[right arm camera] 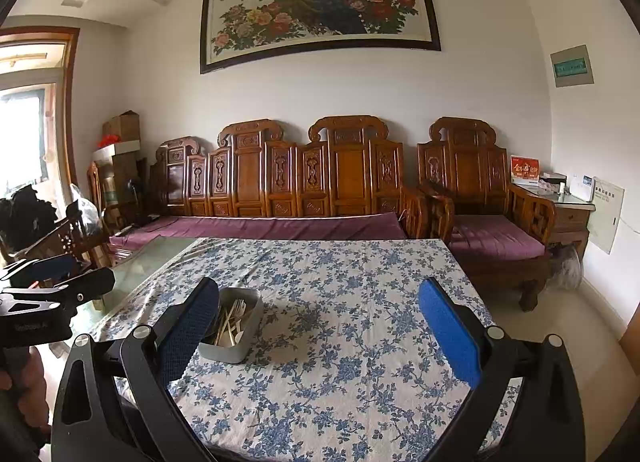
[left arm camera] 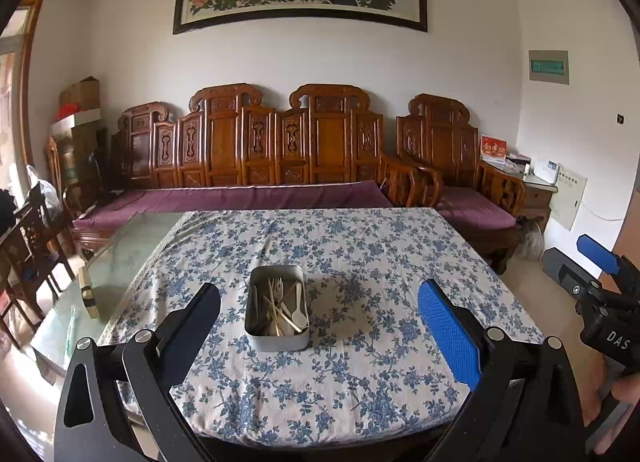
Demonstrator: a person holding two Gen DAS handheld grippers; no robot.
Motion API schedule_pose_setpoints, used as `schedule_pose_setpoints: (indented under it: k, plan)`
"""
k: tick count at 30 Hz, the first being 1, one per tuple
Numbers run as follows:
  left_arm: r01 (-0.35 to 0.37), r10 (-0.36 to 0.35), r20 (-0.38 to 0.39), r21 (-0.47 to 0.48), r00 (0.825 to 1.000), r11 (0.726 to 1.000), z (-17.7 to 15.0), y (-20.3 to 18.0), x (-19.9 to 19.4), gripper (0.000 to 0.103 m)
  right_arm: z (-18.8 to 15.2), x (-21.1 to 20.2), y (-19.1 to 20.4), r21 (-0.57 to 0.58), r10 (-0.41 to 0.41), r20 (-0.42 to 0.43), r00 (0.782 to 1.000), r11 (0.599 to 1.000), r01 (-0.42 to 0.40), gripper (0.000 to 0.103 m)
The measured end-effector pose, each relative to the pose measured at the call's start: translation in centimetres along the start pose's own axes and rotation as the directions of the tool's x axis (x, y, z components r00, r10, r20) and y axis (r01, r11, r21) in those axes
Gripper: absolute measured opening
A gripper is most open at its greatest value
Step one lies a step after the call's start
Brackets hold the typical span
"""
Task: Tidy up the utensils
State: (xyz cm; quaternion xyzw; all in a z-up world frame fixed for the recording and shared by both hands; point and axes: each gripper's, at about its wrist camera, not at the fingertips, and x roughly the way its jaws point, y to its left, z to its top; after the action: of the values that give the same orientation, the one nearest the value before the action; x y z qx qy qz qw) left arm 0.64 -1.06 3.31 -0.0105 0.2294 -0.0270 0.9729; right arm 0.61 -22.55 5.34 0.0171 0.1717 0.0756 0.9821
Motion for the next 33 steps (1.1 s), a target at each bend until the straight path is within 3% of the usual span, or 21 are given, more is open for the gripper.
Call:
schedule_pose_setpoints:
  k: [33]
  plan:
    - [0.013, -0.013, -0.001, 0.010, 1.000, 1.000, -0.24, -0.35, 0.04, 0.095, 0.05, 0.11, 0.00, 0.000, 0.000, 0.000, 1.000, 1.000, 0.000, 0.100]
